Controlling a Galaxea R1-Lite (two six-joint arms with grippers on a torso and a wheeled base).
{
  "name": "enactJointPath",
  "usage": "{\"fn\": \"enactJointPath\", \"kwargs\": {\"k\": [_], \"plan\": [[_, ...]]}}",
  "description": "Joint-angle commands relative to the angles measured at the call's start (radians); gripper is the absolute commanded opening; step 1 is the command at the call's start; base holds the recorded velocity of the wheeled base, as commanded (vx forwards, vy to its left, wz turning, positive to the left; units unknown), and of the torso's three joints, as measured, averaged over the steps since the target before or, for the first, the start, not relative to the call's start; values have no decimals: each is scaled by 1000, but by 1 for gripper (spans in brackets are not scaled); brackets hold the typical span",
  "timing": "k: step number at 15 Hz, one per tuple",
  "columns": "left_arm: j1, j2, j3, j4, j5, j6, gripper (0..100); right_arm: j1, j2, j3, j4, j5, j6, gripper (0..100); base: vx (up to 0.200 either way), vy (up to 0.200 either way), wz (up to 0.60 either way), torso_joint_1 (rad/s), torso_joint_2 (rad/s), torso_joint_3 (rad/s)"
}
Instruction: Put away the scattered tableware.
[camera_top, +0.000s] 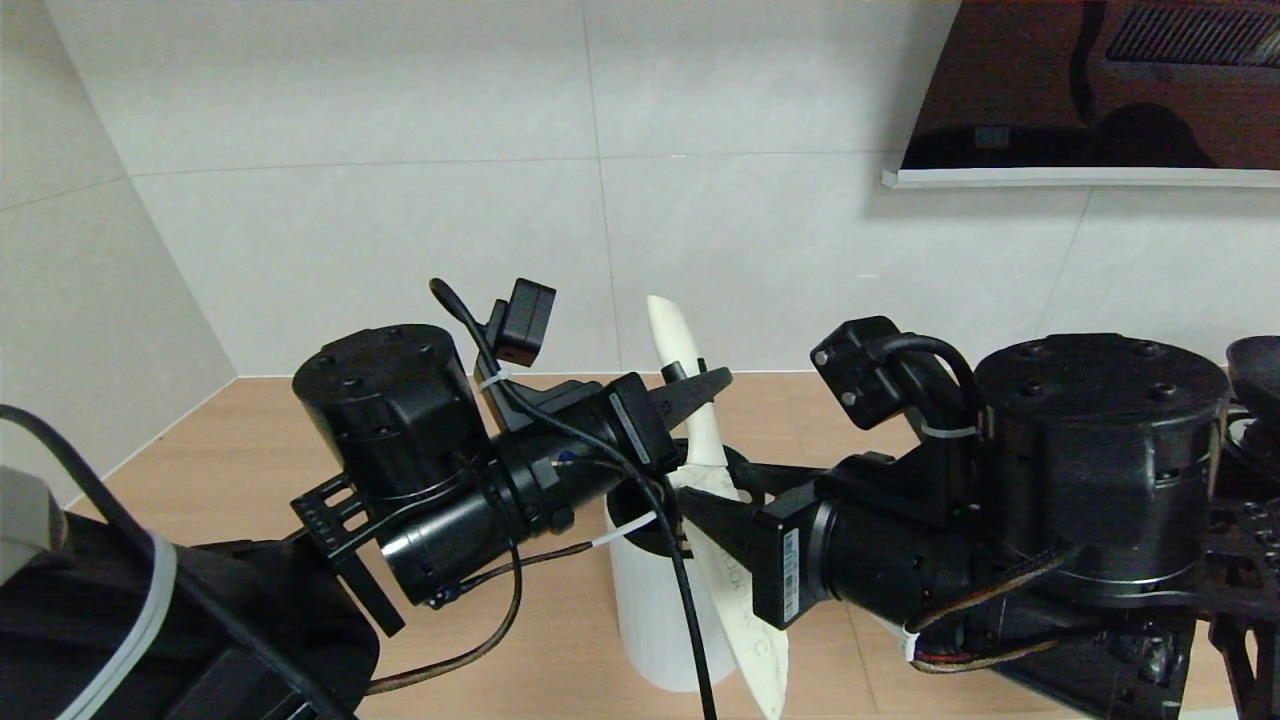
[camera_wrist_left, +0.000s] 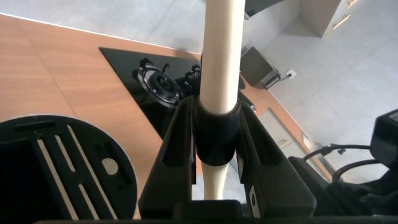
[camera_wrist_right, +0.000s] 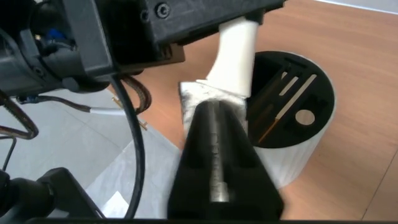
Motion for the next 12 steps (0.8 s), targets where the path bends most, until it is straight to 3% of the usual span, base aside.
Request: {"fn": "enactJointPath", "kwargs": {"k": [1,6,7,10,12], "plan": [[5,-10,-1,0,0,1,0,-3,-6,0,0,-1,0,100,0,0,0,0,0,0],[70,-84,-23,37,-3,12,0,-87,-71,-4,1,5,-6,100,0,0,0,0,0,0],[74,-101,-23,40,-3,23,0,-119,-81,-9,1,8,-8,100,0,0,0,0,0,0],[77,-157,-43,121,-3,95,0,-182,-101,-20,3,10,-9,100,0,0,0,0,0,0],[77,-191,-60,176,-2,98,0,-198,-106,-26,8,10,-9,100,0,0,0,0,0,0]]}}
